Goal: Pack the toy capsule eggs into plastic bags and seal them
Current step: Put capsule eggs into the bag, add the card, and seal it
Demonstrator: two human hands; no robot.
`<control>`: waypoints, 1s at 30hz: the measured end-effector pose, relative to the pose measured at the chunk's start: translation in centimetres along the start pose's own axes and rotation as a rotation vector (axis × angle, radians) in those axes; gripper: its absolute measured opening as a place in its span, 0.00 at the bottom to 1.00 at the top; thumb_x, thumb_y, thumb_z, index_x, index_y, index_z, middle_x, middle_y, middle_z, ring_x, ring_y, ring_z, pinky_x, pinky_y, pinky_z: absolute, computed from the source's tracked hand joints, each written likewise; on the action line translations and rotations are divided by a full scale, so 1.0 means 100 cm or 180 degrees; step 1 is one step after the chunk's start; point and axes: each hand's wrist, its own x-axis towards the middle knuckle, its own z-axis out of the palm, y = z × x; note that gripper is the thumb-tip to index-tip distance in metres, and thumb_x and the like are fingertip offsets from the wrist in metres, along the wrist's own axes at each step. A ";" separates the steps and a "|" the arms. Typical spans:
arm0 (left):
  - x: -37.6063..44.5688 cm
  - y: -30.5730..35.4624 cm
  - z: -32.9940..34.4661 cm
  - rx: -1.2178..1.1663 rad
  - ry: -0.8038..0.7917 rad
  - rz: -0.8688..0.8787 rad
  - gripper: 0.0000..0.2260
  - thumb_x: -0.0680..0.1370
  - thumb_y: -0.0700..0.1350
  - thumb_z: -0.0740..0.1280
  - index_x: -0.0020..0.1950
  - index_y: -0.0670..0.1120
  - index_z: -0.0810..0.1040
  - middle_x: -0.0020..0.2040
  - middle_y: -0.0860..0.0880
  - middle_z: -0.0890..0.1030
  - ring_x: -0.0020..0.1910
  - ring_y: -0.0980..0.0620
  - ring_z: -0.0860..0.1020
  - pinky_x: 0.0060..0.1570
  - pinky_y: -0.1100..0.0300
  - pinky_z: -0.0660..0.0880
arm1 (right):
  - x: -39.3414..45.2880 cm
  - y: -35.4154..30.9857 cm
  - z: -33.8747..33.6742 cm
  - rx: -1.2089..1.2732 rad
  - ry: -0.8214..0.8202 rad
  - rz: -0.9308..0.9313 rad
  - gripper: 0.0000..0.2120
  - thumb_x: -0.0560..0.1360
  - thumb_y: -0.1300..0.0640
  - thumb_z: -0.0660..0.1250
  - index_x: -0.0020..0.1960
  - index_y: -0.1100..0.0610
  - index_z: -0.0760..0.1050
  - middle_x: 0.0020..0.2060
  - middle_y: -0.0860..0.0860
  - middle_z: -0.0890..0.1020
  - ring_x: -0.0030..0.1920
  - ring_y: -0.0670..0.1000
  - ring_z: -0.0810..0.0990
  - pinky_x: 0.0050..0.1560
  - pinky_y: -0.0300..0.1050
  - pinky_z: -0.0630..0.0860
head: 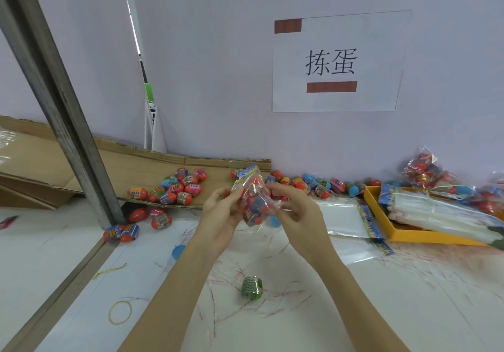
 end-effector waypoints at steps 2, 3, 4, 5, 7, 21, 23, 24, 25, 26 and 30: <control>0.000 0.002 -0.001 -0.0129 -0.0055 0.0047 0.15 0.82 0.38 0.70 0.67 0.35 0.76 0.54 0.40 0.85 0.44 0.48 0.85 0.44 0.51 0.85 | -0.001 -0.003 0.005 0.0999 0.0132 0.0681 0.17 0.83 0.60 0.66 0.71 0.48 0.76 0.54 0.50 0.87 0.52 0.50 0.87 0.54 0.45 0.83; 0.000 0.003 0.000 -0.0177 -0.0090 0.0086 0.15 0.82 0.38 0.69 0.68 0.35 0.77 0.56 0.39 0.84 0.45 0.49 0.85 0.46 0.52 0.85 | -0.001 -0.006 0.006 0.1445 0.0121 0.1042 0.15 0.84 0.54 0.65 0.70 0.52 0.77 0.53 0.52 0.88 0.52 0.52 0.87 0.55 0.46 0.83; 0.000 0.004 0.000 -0.0202 -0.0119 0.0123 0.14 0.82 0.37 0.68 0.68 0.36 0.78 0.57 0.39 0.84 0.47 0.49 0.85 0.48 0.52 0.86 | -0.001 -0.007 0.007 0.1681 0.0073 0.1292 0.17 0.84 0.48 0.64 0.67 0.56 0.79 0.53 0.53 0.88 0.54 0.54 0.87 0.57 0.47 0.83; -0.001 0.005 0.001 -0.0201 -0.0176 0.0148 0.14 0.83 0.37 0.68 0.67 0.36 0.79 0.58 0.39 0.84 0.49 0.48 0.85 0.51 0.51 0.85 | -0.001 -0.008 0.007 0.1731 0.0021 0.1429 0.20 0.83 0.45 0.64 0.64 0.58 0.81 0.52 0.54 0.88 0.54 0.54 0.87 0.57 0.47 0.82; -0.002 0.007 0.001 -0.0094 -0.0368 0.0156 0.12 0.83 0.37 0.68 0.66 0.37 0.80 0.57 0.40 0.86 0.52 0.46 0.85 0.53 0.50 0.85 | -0.002 -0.007 0.008 0.1561 0.0071 0.1394 0.16 0.82 0.46 0.67 0.59 0.57 0.84 0.51 0.53 0.88 0.54 0.53 0.87 0.57 0.47 0.83; -0.009 0.006 -0.002 0.2199 -0.0233 0.1521 0.14 0.83 0.56 0.66 0.46 0.48 0.82 0.35 0.53 0.84 0.29 0.56 0.79 0.28 0.66 0.74 | 0.002 -0.004 0.001 0.0986 0.0259 0.1394 0.12 0.80 0.48 0.71 0.47 0.57 0.86 0.41 0.50 0.88 0.44 0.51 0.87 0.47 0.44 0.84; -0.008 0.006 -0.003 0.2309 -0.0234 0.1742 0.13 0.85 0.52 0.64 0.46 0.47 0.80 0.34 0.51 0.83 0.30 0.50 0.79 0.31 0.63 0.74 | 0.002 -0.004 0.000 0.0824 0.0237 0.1205 0.13 0.80 0.50 0.70 0.43 0.58 0.85 0.37 0.51 0.86 0.41 0.50 0.85 0.46 0.43 0.84; -0.007 0.006 -0.003 0.2359 -0.0208 0.1868 0.12 0.86 0.50 0.64 0.47 0.47 0.79 0.33 0.53 0.82 0.29 0.53 0.78 0.31 0.65 0.73 | 0.002 -0.005 0.000 0.0804 0.0247 0.1112 0.14 0.81 0.50 0.70 0.43 0.58 0.85 0.38 0.52 0.86 0.41 0.51 0.85 0.46 0.43 0.84; -0.008 0.006 -0.002 0.2400 -0.0149 0.1994 0.11 0.86 0.49 0.63 0.47 0.47 0.78 0.32 0.55 0.80 0.29 0.57 0.76 0.31 0.66 0.72 | 0.002 -0.006 0.001 0.0847 0.0303 0.1048 0.14 0.81 0.50 0.69 0.44 0.58 0.86 0.39 0.52 0.87 0.43 0.52 0.86 0.47 0.45 0.85; -0.008 0.005 -0.001 0.2434 -0.0069 0.2112 0.10 0.86 0.48 0.63 0.48 0.47 0.77 0.33 0.57 0.79 0.30 0.59 0.76 0.32 0.67 0.72 | 0.001 -0.006 0.002 0.0921 0.0397 0.1006 0.14 0.82 0.50 0.68 0.45 0.57 0.86 0.41 0.52 0.88 0.45 0.53 0.87 0.47 0.46 0.85; -0.011 0.000 0.004 0.2479 0.0032 0.2489 0.08 0.87 0.46 0.61 0.50 0.47 0.76 0.34 0.59 0.76 0.30 0.59 0.73 0.31 0.69 0.69 | 0.001 -0.010 0.004 0.1031 0.0641 0.0816 0.15 0.83 0.50 0.67 0.46 0.58 0.87 0.42 0.55 0.88 0.48 0.57 0.87 0.48 0.52 0.85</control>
